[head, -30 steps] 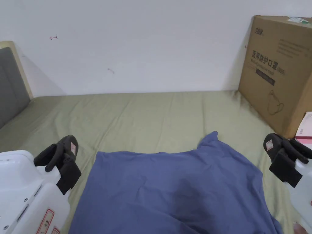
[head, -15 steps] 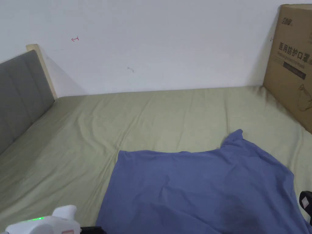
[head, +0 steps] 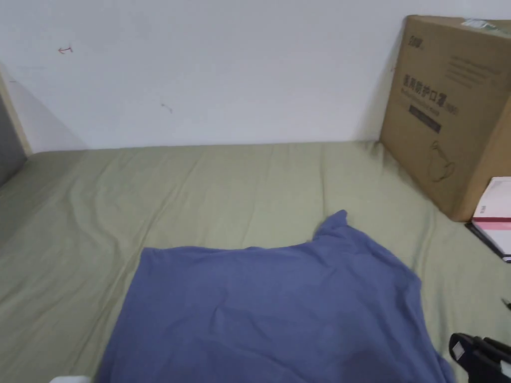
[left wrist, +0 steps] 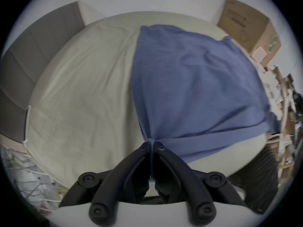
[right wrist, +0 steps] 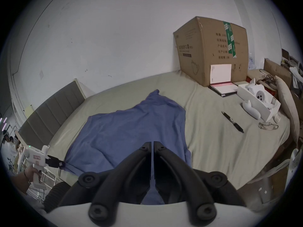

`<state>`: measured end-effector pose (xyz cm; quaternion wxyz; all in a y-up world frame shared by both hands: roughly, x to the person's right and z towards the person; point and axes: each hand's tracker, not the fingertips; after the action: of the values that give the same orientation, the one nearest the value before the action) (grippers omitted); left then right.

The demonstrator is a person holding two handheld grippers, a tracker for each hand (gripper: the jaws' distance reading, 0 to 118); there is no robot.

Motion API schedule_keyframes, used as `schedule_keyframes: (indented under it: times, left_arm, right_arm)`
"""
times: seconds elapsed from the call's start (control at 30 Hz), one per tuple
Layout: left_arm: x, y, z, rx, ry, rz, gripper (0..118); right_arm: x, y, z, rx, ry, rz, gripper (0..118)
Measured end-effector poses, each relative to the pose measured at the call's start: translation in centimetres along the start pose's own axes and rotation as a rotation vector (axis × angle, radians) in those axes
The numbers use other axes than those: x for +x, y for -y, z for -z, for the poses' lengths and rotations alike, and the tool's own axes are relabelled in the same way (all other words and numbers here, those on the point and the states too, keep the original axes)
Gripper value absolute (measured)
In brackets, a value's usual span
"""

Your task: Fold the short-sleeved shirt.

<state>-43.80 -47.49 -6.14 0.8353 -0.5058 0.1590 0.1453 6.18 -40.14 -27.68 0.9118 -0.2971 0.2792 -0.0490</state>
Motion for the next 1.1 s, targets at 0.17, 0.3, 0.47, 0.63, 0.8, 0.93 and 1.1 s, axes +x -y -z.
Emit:
schedule_keyframes:
  times: [0.17,0.3,0.47,0.63,0.8,0.93,1.1]
  left_arm:
    - [-0.1,-1.4,-2.3,0.077,0.013,-0.095,3]
    - [-0.7,-2.0,-4.0,0.121,0.095,-0.17,3]
    - [-1.5,-1.9,-4.0,0.092,0.036,-0.173,3]
    - [-1.5,-0.6,-3.6,0.017,0.068,-0.243,3]
    - [-1.8,-0.1,-3.1,0.021,0.062,-0.211,3]
    - [-1.9,-0.6,-4.7,0.049,0.096,-0.239,3]
    - [-2.7,-3.4,-6.6,0.148,0.184,-0.323,3]
  right_arm:
    - [2.6,0.8,2.7,-0.236,0.066,0.076,104]
    - [5.1,3.7,6.2,-0.471,0.082,0.128,117]
    - [6.8,6.8,9.2,-0.77,0.214,-0.003,92]
    - [6.4,4.7,5.9,-0.683,0.174,0.012,26]
    - [7.4,2.9,3.2,-0.599,0.073,0.169,4]
    - [6.3,1.3,1.6,-0.534,0.066,0.121,4]
    - [4.8,-2.8,2.1,-0.412,0.054,0.083,4]
